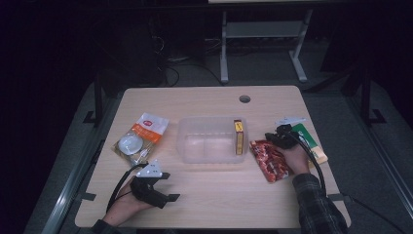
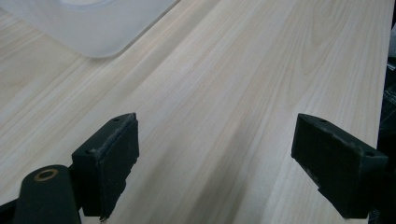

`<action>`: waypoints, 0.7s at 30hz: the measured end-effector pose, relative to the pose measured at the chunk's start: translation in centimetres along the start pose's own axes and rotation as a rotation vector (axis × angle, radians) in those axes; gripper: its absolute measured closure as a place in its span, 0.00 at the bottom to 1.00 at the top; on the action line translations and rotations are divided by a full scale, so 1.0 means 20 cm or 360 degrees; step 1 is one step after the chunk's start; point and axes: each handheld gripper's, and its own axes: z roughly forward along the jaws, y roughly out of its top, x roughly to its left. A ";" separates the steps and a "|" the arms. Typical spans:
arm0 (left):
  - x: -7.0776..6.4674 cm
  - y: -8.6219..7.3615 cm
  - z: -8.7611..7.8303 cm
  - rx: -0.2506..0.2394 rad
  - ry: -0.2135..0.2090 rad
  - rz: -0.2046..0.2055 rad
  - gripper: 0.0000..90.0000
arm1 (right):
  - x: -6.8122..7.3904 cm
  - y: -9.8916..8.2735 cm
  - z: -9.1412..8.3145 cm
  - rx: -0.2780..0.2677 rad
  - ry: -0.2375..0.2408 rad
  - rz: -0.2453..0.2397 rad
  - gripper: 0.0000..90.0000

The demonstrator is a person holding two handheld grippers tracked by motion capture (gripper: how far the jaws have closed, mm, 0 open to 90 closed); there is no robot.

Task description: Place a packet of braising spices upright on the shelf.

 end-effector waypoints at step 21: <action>-0.01 0.13 0.11 -0.0017 -0.0136 0.0131 0.16 | 0.02 -0.17 -0.33 0.0017 -0.0093 -0.0021 1.00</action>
